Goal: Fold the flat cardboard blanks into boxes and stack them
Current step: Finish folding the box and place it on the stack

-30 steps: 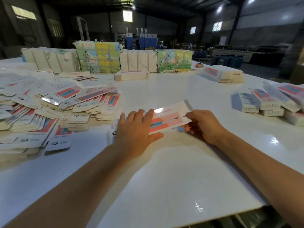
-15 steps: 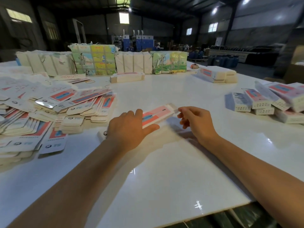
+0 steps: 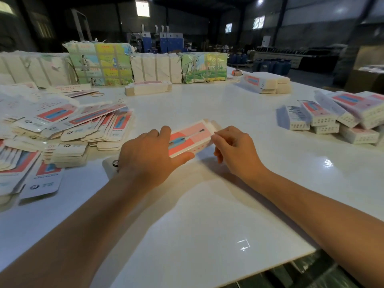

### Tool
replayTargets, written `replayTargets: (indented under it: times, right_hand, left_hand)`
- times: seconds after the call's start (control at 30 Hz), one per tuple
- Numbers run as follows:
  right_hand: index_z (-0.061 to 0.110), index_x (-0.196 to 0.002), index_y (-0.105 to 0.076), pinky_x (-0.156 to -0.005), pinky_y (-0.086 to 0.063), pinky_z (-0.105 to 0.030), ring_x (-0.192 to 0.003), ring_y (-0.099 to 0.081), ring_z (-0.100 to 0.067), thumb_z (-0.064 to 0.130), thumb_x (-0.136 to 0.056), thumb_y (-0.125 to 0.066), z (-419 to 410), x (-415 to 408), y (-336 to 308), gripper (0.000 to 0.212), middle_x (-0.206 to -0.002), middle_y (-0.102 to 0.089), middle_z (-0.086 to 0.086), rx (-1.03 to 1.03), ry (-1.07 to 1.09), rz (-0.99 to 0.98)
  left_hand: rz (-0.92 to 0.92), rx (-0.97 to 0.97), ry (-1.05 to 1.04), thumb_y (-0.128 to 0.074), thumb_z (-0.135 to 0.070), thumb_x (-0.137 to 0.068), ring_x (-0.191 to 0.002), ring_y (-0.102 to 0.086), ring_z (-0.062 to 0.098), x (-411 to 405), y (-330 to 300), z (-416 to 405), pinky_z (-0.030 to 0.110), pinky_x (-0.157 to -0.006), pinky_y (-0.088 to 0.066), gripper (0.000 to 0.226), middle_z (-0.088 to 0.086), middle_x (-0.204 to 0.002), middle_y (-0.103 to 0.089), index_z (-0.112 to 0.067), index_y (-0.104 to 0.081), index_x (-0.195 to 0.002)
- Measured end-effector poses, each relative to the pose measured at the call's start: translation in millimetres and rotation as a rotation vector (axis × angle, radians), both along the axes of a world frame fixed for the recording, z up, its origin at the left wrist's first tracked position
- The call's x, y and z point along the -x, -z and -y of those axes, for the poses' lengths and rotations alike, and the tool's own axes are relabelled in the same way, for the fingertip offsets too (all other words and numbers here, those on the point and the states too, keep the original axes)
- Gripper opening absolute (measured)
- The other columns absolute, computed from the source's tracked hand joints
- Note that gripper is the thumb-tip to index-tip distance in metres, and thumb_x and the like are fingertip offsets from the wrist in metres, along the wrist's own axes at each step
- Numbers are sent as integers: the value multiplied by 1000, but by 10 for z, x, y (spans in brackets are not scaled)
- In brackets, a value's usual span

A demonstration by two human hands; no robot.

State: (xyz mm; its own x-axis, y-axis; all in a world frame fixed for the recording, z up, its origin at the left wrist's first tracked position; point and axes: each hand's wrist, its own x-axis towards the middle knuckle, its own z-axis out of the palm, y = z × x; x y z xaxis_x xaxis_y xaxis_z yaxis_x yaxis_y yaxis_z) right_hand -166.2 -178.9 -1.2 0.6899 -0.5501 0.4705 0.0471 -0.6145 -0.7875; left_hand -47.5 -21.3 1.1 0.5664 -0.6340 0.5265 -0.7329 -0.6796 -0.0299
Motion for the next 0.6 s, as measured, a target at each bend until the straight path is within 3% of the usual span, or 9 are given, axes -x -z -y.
replayTargets:
  times: [0.07,0.13,0.2,0.23,0.3,0.43,0.6]
  right_hand:
    - [18,-95,-70,-46,-45,-17,-47,-54,-6,8,-94,-51,7,2,1,21,-76,-58,-6,-91,-28,8]
    - [17,-132,-53,-47,-47,-22,-48,-55,-8,7,-94,-50,31,-14,11,40,-76,-61,-6,-215,-53,-25]
    - [21,-145,-36,-48,-47,-25,-52,-56,-10,6,-92,-48,44,-25,11,56,-86,-63,-9,-293,-79,-108]
    - [20,-143,-39,-47,-46,-26,-53,-55,-11,4,-90,-49,38,-23,5,56,-90,-64,-13,-309,-95,-131]
    - [11,-120,-59,-42,-42,-27,-48,-51,-15,-1,-85,-49,33,-15,-10,38,-88,-63,-22,-321,-135,-104]
    - [14,-95,-64,-46,-38,-19,-50,-51,-11,-3,-84,-49,-5,-14,5,26,-73,-63,2,-227,-94,-61]
    - [14,-103,-64,-67,-40,-11,-80,-55,-9,-3,-84,-49,-19,-28,24,30,-95,-64,2,-69,-52,-98]
  left_hand:
    - [-7,-13,3,-21,-85,-65,-69,-47,10,3,-5,4,22,-48,-30,72,-12,-86,-45,-30,-38,-109]
    - [-11,-40,15,-23,-84,-64,-71,-47,10,16,-14,4,22,-50,-32,74,-11,-90,-48,-30,-38,-112]
    - [22,-66,32,-30,-83,-69,-74,-45,9,38,-7,1,23,-53,-32,70,-9,-96,-54,-29,-39,-114]
    - [48,-76,37,-33,-82,-71,-75,-44,9,52,-2,2,24,-55,-33,69,-8,-99,-56,-29,-40,-114]
    - [77,-97,36,-35,-81,-72,-76,-44,9,76,-1,4,24,-57,-34,68,-6,-101,-57,-28,-40,-115]
    - [78,-91,42,-35,-80,-74,-79,-47,10,105,-18,-10,24,-58,-34,68,-6,-103,-57,-27,-40,-116]
    - [115,-101,67,-32,-79,-74,-86,-56,13,146,-10,-5,24,-61,-36,71,-3,-105,-58,-24,-41,-119]
